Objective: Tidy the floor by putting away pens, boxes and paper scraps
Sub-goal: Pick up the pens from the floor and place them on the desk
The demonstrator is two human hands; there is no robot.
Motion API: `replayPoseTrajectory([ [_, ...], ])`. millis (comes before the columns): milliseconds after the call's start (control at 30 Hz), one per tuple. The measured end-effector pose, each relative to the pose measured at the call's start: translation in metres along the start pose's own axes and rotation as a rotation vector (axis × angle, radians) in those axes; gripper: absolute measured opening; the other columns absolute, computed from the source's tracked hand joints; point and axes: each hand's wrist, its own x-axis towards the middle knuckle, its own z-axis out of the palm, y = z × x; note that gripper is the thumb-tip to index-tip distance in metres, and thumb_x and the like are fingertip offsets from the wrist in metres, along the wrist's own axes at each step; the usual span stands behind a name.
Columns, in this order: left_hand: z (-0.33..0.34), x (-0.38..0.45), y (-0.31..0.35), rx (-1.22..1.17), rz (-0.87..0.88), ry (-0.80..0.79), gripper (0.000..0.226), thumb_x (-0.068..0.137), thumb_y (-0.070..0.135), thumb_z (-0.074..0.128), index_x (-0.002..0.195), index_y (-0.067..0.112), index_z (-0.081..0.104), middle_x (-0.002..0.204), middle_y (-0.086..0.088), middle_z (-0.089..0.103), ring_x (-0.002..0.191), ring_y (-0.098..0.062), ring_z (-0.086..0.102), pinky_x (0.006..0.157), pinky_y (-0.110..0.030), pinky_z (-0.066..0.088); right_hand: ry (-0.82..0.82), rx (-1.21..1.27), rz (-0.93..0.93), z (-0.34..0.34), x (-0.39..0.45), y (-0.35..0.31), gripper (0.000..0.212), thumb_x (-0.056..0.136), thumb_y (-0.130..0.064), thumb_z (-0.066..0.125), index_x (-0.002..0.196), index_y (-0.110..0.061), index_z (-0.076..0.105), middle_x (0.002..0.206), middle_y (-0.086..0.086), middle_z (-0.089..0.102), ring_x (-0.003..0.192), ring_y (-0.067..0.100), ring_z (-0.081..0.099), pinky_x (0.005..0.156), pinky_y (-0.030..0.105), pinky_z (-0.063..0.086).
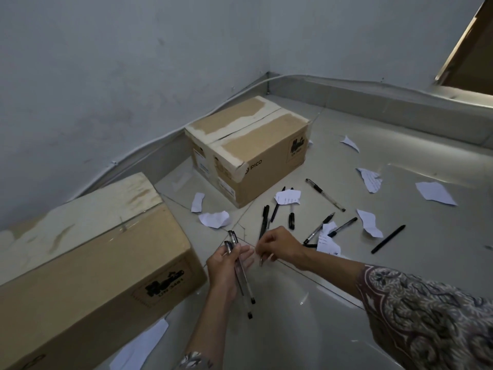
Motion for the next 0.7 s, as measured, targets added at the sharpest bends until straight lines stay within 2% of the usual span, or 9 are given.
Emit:
replayPoseTrajectory([
  [67,-0.003,0.004,0.003,-0.019,0.002,-0.013,0.012,0.091,0.000,0.052,0.100,-0.005,0.057,0.081,-0.018,0.067,0.062,-0.020,0.071,0.056,-0.029,0.060,0.133,-0.109,0.003,-0.007,0.015,0.004,0.015,0.082,-0.001,0.063,0.067,-0.005,0.065,0.074,0.009,0.063,0.064,0.013,0.055,0.064,0.027,0.051],
  [133,-0.005,0.008,0.005,0.010,0.020,-0.021,0.008,0.091,0.002,0.053,0.095,-0.002,0.059,0.081,-0.017,0.067,0.060,-0.019,0.071,0.054,-0.028,0.059,0.214,-0.171,0.026,-0.011,0.031,0.010,0.009,0.081,0.000,0.063,0.073,0.003,0.066,0.083,0.014,0.065,0.074,0.018,0.057,0.076,0.034,0.051],
  [267,-0.006,0.015,0.008,0.064,0.038,-0.014,0.009,0.091,0.006,0.054,0.097,0.001,0.060,0.082,-0.015,0.069,0.062,-0.017,0.071,0.053,-0.026,0.058,0.240,-0.385,-0.045,-0.015,0.047,0.014,0.017,0.082,0.006,0.051,0.091,0.002,0.066,0.087,0.013,0.062,0.083,0.024,0.058,0.070,0.029,0.046],
  [333,-0.006,0.019,0.008,0.081,0.038,-0.023,0.013,0.091,0.006,0.054,0.101,0.000,0.060,0.082,-0.015,0.069,0.062,-0.017,0.071,0.053,-0.026,0.058,0.161,-0.573,-0.162,-0.015,0.051,0.018,0.026,0.078,0.009,0.051,0.096,-0.001,0.067,0.100,0.015,0.061,0.095,0.027,0.057,0.073,0.030,0.044],
  [400,-0.006,0.021,0.007,0.093,0.036,-0.030,0.016,0.091,0.007,0.055,0.105,0.000,0.059,0.082,-0.015,0.069,0.060,-0.016,0.071,0.052,-0.026,0.058,0.080,-0.803,-0.314,-0.016,0.051,0.023,0.028,0.076,0.009,0.053,0.096,-0.003,0.068,0.103,0.015,0.059,0.099,0.029,0.053,0.073,0.031,0.040],
  [467,-0.005,0.023,0.006,0.104,0.033,-0.029,0.016,0.091,0.007,0.055,0.105,0.001,0.059,0.081,-0.014,0.069,0.059,-0.016,0.071,0.052,-0.026,0.058,0.071,-1.005,-0.535,-0.014,0.050,0.027,0.019,0.070,0.004,0.062,0.084,-0.006,0.071,0.088,0.012,0.063,0.085,0.030,0.058,0.064,0.032,0.043],
  [533,-0.004,0.025,0.005,0.122,0.032,-0.020,0.015,0.091,0.007,0.055,0.105,0.003,0.059,0.079,-0.012,0.069,0.059,-0.015,0.070,0.053,-0.027,0.058,0.074,-1.188,-0.729,-0.015,0.051,0.031,0.008,0.064,-0.007,0.070,0.068,-0.014,0.069,0.072,0.002,0.061,0.071,0.021,0.060,0.056,0.026,0.043],
  [633,-0.002,0.027,0.004,0.143,0.032,-0.019,0.013,0.091,0.009,0.055,0.102,0.004,0.060,0.078,-0.012,0.069,0.058,-0.015,0.070,0.052,-0.027,0.057,0.050,-1.409,-0.860,-0.024,0.052,0.029,0.017,0.074,-0.016,0.051,0.066,-0.021,0.065,0.071,-0.005,0.062,0.070,0.015,0.059,0.059,0.022,0.040],
  [700,-0.001,0.027,0.004,0.150,0.035,-0.020,0.010,0.091,0.010,0.055,0.098,0.005,0.061,0.077,-0.011,0.068,0.056,-0.015,0.069,0.050,-0.025,0.056,0.060,-1.449,-0.930,-0.030,0.053,0.027,0.015,0.076,-0.014,0.053,0.070,-0.020,0.065,0.074,-0.005,0.063,0.072,0.015,0.059,0.065,0.022,0.032],
])
